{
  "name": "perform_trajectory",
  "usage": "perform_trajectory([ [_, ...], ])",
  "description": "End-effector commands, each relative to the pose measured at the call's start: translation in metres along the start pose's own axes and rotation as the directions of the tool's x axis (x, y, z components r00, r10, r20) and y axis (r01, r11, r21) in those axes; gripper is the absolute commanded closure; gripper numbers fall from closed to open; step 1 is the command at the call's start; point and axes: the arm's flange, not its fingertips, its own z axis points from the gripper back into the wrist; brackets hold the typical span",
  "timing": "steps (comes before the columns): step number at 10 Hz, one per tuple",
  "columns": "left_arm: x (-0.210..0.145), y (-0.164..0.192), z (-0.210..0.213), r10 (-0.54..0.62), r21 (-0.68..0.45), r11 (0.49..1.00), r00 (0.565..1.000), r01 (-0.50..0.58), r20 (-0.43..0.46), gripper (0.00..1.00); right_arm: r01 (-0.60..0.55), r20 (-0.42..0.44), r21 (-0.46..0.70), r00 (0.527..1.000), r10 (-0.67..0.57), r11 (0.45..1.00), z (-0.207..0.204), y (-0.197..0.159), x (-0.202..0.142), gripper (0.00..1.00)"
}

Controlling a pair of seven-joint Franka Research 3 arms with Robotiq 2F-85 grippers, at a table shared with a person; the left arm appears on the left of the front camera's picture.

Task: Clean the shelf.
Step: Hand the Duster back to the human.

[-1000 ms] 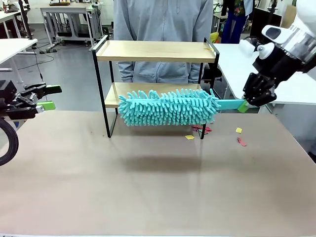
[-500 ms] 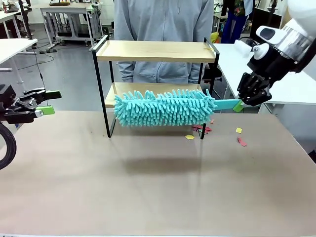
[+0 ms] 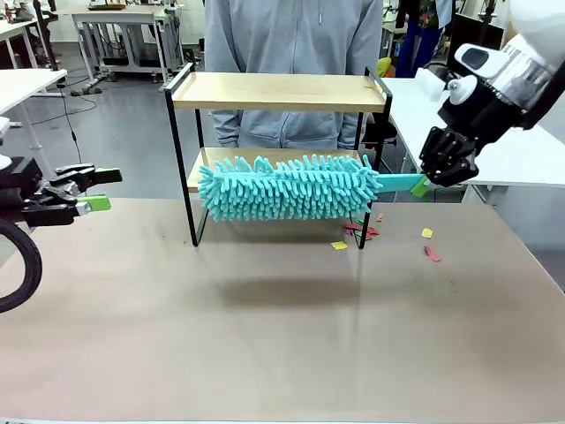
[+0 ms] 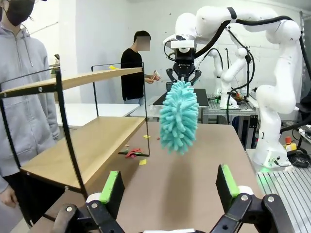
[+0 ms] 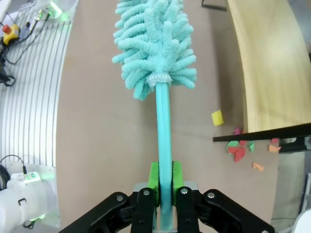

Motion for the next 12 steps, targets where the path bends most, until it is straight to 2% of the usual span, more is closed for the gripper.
perform_trajectory([
  [1, -0.001, -0.006, -0.017, 0.043, -0.012, 0.999, 0.999, -0.043, 0.000, 0.00, -0.057, 0.065, -0.029, 0.996, 0.058, 0.998, -0.007, -0.004, 0.001, 0.87],
  [3, -0.004, -0.011, -0.029, 0.064, -0.023, 0.998, 0.998, -0.064, 0.003, 0.00, -0.134, 0.093, 0.013, 0.987, 0.132, 0.991, -0.012, -0.012, 0.000, 0.87],
  [4, -0.005, -0.014, -0.038, 0.066, -0.037, 0.997, 0.998, -0.066, 0.006, 0.00, -0.030, 0.023, -0.006, 0.999, 0.030, 1.000, -0.003, -0.002, 0.004, 0.87],
  [12, 0.005, -0.029, -0.122, 0.074, -0.129, 0.988, 0.996, -0.079, -0.041, 0.00, -0.030, 0.023, -0.006, 0.999, 0.030, 1.000, -0.003, -0.002, 0.004, 0.87],
])
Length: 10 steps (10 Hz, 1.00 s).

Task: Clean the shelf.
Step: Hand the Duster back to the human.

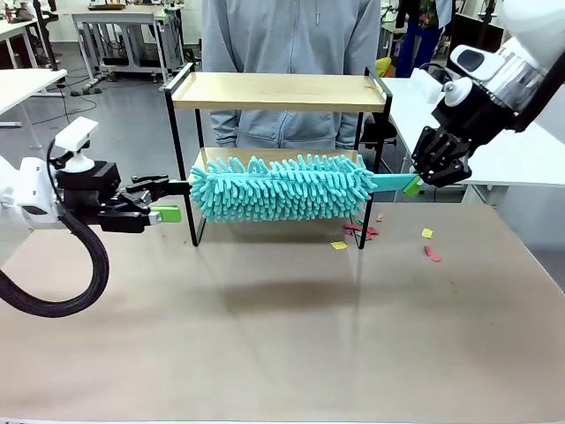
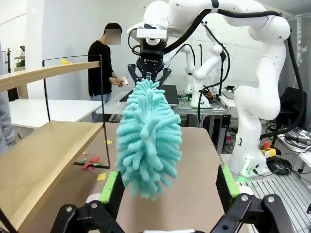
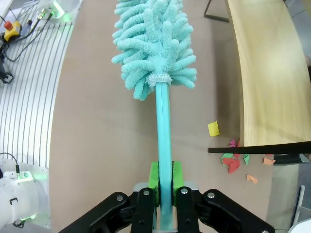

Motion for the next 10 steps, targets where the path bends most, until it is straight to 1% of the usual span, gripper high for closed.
perform_trajectory([
  [1, 0.007, -0.006, -0.015, 0.009, 0.022, 1.000, 1.000, -0.009, 0.004, 0.00, 0.026, -0.004, -0.006, 1.000, -0.026, 1.000, 0.004, 0.002, 0.002, 0.87],
  [5, 0.002, 0.009, -0.048, -0.024, 0.066, 0.998, 1.000, 0.024, -0.003, 0.00, 0.026, -0.004, -0.006, 1.000, -0.026, 1.000, 0.004, 0.002, 0.002, 0.87],
  [8, 0.003, 0.013, -0.073, -0.052, 0.063, 0.997, 0.998, 0.051, 0.022, 0.00, 0.026, -0.004, -0.006, 1.000, -0.026, 1.000, 0.004, 0.002, 0.002, 0.87],
  [10, 0.002, 0.016, -0.087, -0.046, 0.060, 0.997, 0.999, 0.046, 0.009, 0.00, 0.026, -0.004, -0.006, 1.000, -0.026, 1.000, 0.004, 0.002, 0.002, 0.87],
])
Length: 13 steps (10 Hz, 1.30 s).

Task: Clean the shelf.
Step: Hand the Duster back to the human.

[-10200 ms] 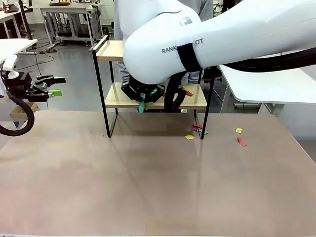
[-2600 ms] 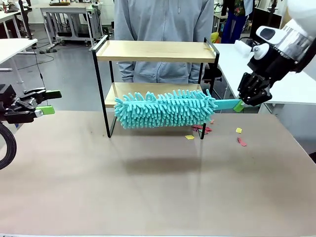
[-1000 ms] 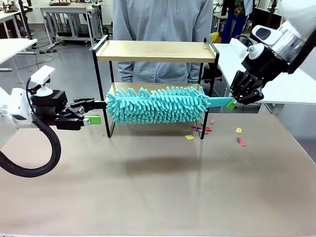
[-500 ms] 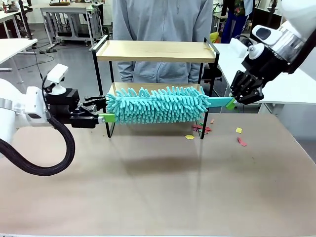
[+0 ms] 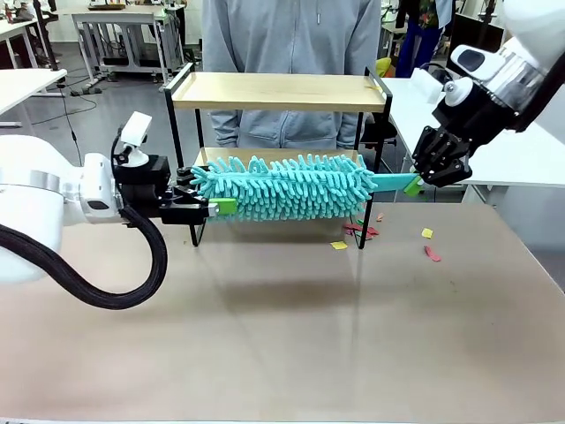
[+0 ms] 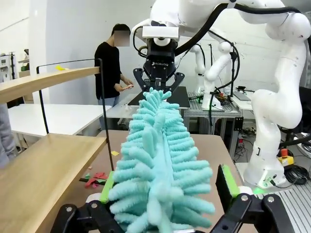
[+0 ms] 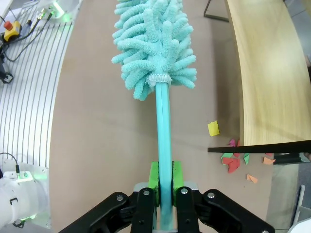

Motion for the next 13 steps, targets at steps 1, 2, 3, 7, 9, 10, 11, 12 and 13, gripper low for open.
perform_trajectory([
  [1, -0.0032, 0.0036, -0.0135, -0.012, -0.001, 1.000, 1.000, 0.012, -0.003, 0.00, 0.024, -0.004, -0.005, 1.000, -0.024, 1.000, 0.0030, 0.0017, 0.0025, 0.87],
  [2, -0.0041, 0.0039, -0.0160, -0.014, -0.004, 1.000, 1.000, 0.014, -0.002, 0.00, 0.024, -0.004, -0.005, 1.000, -0.024, 1.000, 0.0030, 0.0017, 0.0025, 0.87],
  [3, -0.0043, 0.0020, -0.0161, -0.020, -0.001, 1.000, 1.000, 0.020, -0.004, 0.00, 0.024, -0.004, -0.005, 1.000, -0.024, 1.000, 0.0030, 0.0017, 0.0025, 0.87],
  [7, -0.0069, 0.0021, -0.0165, -0.053, -0.041, 0.998, 0.998, 0.052, -0.028, 0.61, 0.024, -0.004, -0.005, 1.000, -0.024, 1.000, 0.0030, 0.0017, 0.0025, 0.87],
  [9, -0.0058, 0.0008, -0.0137, -0.068, -0.035, 0.997, 0.997, 0.066, -0.038, 1.00, 0.024, -0.004, -0.005, 1.000, -0.024, 1.000, 0.0030, 0.0017, 0.0025, 0.87],
  [10, -0.0050, 0.0007, -0.0121, -0.068, -0.028, 0.997, 0.997, 0.066, -0.042, 1.00, 0.024, -0.004, -0.005, 1.000, -0.024, 1.000, 0.0030, 0.0017, 0.0025, 0.87],
  [11, -0.0041, 0.0006, -0.0110, -0.067, -0.026, 0.997, 0.997, 0.066, -0.038, 1.00, 0.024, -0.004, -0.005, 1.000, -0.024, 1.000, 0.0030, 0.0017, 0.0025, 0.87],
  [12, -0.0037, 0.0000, -0.0106, -0.066, -0.031, 0.997, 0.997, 0.065, -0.035, 1.00, 0.024, -0.004, -0.005, 1.000, -0.024, 1.000, 0.0030, 0.0017, 0.0025, 0.87],
  [13, -0.0058, -0.0018, -0.0112, -0.064, -0.043, 0.997, 0.997, 0.062, -0.034, 1.00, 0.024, -0.004, -0.005, 1.000, -0.024, 1.000, 0.0030, 0.0017, 0.0025, 0.87],
])
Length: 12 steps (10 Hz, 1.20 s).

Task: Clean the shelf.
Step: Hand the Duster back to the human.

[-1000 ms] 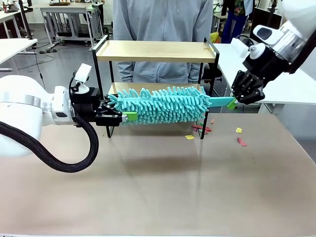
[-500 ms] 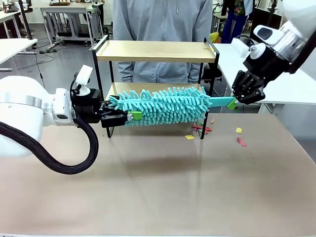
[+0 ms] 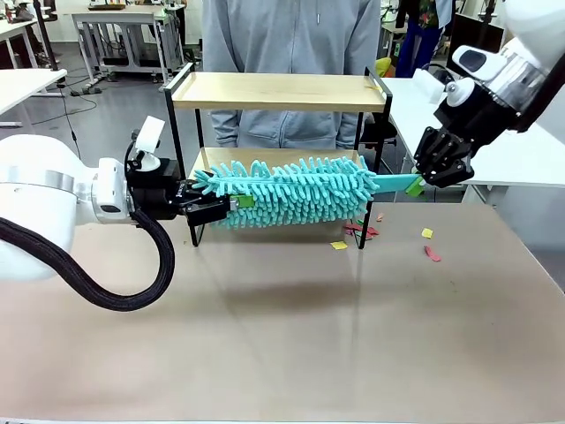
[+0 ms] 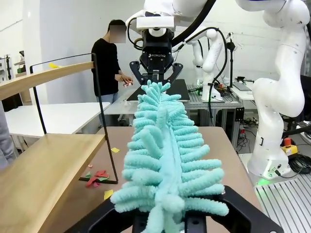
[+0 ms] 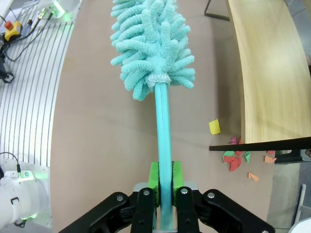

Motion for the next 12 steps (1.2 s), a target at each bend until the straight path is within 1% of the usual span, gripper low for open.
perform_trajectory([
  [1, 0.000, -0.007, -0.005, -0.017, -0.041, 0.999, 1.000, 0.017, 0.009, 1.00, 0.020, -0.002, -0.010, 1.000, -0.020, 1.000, 0.002, 0.001, 0.005, 0.87],
  [2, 0.000, -0.007, -0.005, -0.012, -0.037, 0.999, 0.999, 0.014, 0.042, 1.00, 0.020, -0.002, -0.010, 1.000, -0.020, 1.000, 0.002, 0.001, 0.005, 0.87],
  [3, -0.006, -0.006, -0.004, 0.039, -0.017, 0.999, 0.998, -0.038, 0.047, 1.00, 0.020, -0.002, -0.010, 1.000, -0.020, 1.000, 0.002, 0.001, 0.005, 0.87],
  [4, 0.000, -0.001, -0.001, 0.002, -0.006, 1.000, 1.000, -0.002, 0.006, 1.00, 0.020, -0.002, -0.010, 1.000, -0.020, 1.000, 0.002, 0.001, 0.005, 0.87],
  [6, 0.000, -0.001, -0.001, 0.002, -0.006, 1.000, 1.000, -0.002, 0.006, 1.00, 0.020, -0.002, -0.010, 1.000, -0.020, 1.000, 0.002, 0.001, 0.005, 0.87],
  [7, 0.000, -0.001, -0.001, 0.002, -0.006, 1.000, 1.000, -0.002, 0.006, 1.00, -0.002, -0.001, 0.002, 1.000, 0.002, 1.000, -0.001, 0.001, 0.001, 0.30],
  [8, 0.000, -0.001, -0.001, 0.002, -0.006, 1.000, 1.000, -0.002, 0.006, 1.00, 0.000, 0.016, -0.019, 1.000, 0.001, 1.000, 0.012, 0.004, 0.005, 0.29],
  [9, 0.000, -0.001, -0.001, 0.002, -0.006, 1.000, 1.000, -0.002, 0.006, 1.00, 0.015, 0.070, -0.034, 0.997, -0.012, 0.999, 0.028, 0.007, 0.007, 0.00],
  [10, 0.000, -0.001, -0.001, 0.002, -0.006, 1.000, 1.000, -0.002, 0.006, 1.00, 0.036, 0.131, -0.052, 0.991, -0.029, 0.998, 0.045, 0.010, 0.007, 0.28],
  [11, 0.000, -0.001, -0.001, 0.002, -0.006, 1.000, 1.000, -0.002, 0.006, 1.00, 0.064, 0.171, -0.076, 0.984, -0.051, 0.995, 0.059, 0.012, 0.005, 0.00],
  [12, 0.000, -0.001, -0.001, 0.002, -0.006, 1.000, 1.000, -0.002, 0.006, 1.00, 0.085, 0.249, -0.082, 0.966, -0.062, 0.993, 0.075, 0.017, -0.001, 0.00],
])
